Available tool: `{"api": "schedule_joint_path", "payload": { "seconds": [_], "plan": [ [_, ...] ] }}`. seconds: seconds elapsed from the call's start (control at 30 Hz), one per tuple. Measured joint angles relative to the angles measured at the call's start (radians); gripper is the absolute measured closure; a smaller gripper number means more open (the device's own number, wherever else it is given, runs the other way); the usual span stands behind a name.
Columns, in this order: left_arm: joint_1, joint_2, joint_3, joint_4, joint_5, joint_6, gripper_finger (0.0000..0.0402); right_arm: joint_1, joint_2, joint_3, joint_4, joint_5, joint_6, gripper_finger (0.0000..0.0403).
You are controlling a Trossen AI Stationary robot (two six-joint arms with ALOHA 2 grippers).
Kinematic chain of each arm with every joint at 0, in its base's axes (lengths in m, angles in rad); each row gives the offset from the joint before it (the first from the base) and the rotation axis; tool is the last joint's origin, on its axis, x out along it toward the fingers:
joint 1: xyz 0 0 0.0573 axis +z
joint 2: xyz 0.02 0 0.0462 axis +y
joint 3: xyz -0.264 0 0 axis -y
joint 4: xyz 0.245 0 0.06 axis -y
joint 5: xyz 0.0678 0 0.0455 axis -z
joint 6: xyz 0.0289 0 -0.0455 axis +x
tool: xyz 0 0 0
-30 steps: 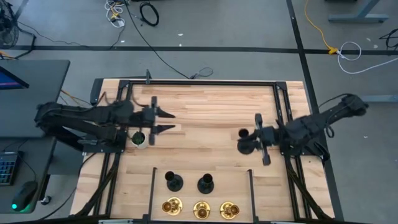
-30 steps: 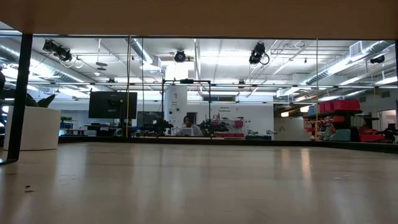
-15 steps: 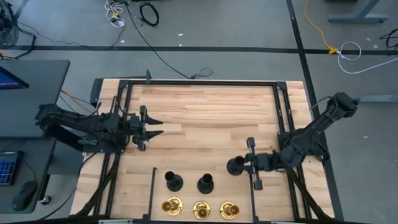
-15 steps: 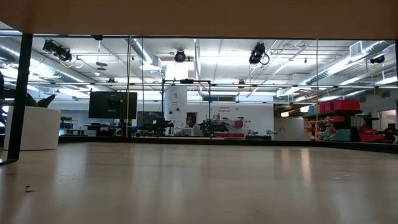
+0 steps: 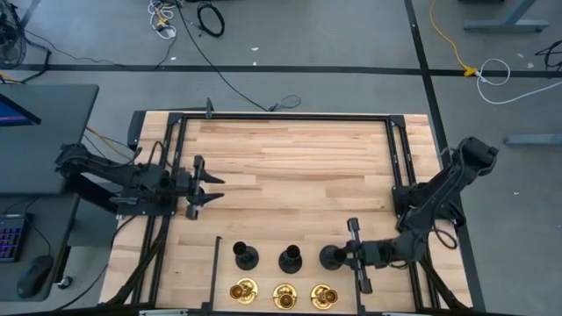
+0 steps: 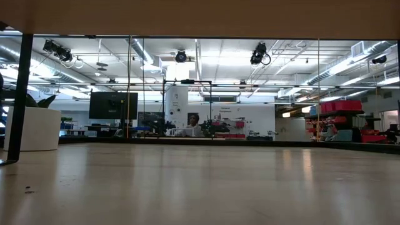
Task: Pick & Place candle stick holders
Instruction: Put the black candlestick on the shelf
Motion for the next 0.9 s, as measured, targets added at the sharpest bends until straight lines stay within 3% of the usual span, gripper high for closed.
{"api": "schedule_joint_path", "payload": {
  "seconds": [0.27,0.6,0.8,0.9],
  "plan": [
    [-0.008,-0.020,0.000,-0.086,0.000,-0.006,0.0232,0.016,0.107,0.000,0.163,0.012,-0.037,0.0399],
    [-0.008,-0.020,0.000,-0.133,-0.042,-0.022,0.0232,0.016,0.121,0.000,0.158,0.014,-0.039,0.0399],
    [-0.008,-0.035,-0.134,0.036,-0.051,-0.026,0.0232,0.013,0.120,-0.011,0.145,0.013,-0.011,0.0398],
    [-0.008,-0.057,-0.188,0.101,-0.130,-0.016,0.0232,0.010,0.120,-0.029,0.164,0.012,0.004,0.0398]
  ]
}}
